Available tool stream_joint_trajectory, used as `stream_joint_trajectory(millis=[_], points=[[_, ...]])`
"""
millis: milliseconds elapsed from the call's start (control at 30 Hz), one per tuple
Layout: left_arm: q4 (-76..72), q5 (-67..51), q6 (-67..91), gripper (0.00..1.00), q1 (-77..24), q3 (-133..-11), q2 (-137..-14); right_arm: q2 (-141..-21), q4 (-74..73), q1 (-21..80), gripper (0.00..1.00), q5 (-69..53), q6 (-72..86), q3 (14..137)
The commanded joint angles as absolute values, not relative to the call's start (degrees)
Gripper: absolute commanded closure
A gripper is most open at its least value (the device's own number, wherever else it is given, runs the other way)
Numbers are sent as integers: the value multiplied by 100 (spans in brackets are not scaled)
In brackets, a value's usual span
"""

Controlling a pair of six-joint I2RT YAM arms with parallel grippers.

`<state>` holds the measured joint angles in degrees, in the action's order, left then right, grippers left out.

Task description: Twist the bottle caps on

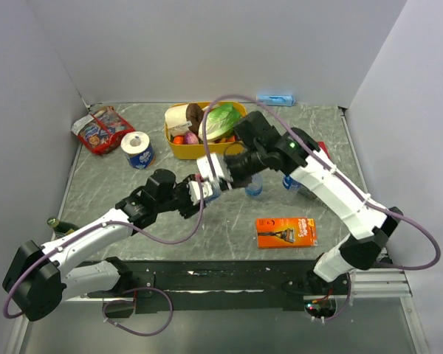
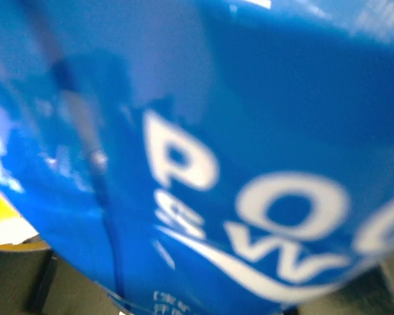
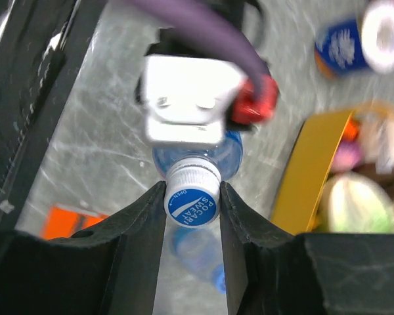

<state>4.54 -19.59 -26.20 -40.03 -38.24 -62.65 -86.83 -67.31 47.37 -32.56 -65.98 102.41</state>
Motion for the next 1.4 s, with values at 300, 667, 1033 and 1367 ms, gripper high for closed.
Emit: stream_joint_trajectory(millis=[300, 667, 1033, 1367], points=[[-1002, 1564, -1063, 99, -4254, -4421, -7013, -10116, -6056, 3858, 87, -4295, -221, 10890], [-326, 750, -1300, 99, -4166, -4053, -6856, -10187, -6635, 2955, 30, -4788, -2490, 12374], [1195, -2618, -2874, 99, -4175, -3972, -6029, -7544, -5908, 4016, 29, -4351, -6670, 9468], [1599, -2733, -3146, 99, -4201, -4482, -6179, -7339, -5871, 4702, 30, -3990, -7646, 9018]])
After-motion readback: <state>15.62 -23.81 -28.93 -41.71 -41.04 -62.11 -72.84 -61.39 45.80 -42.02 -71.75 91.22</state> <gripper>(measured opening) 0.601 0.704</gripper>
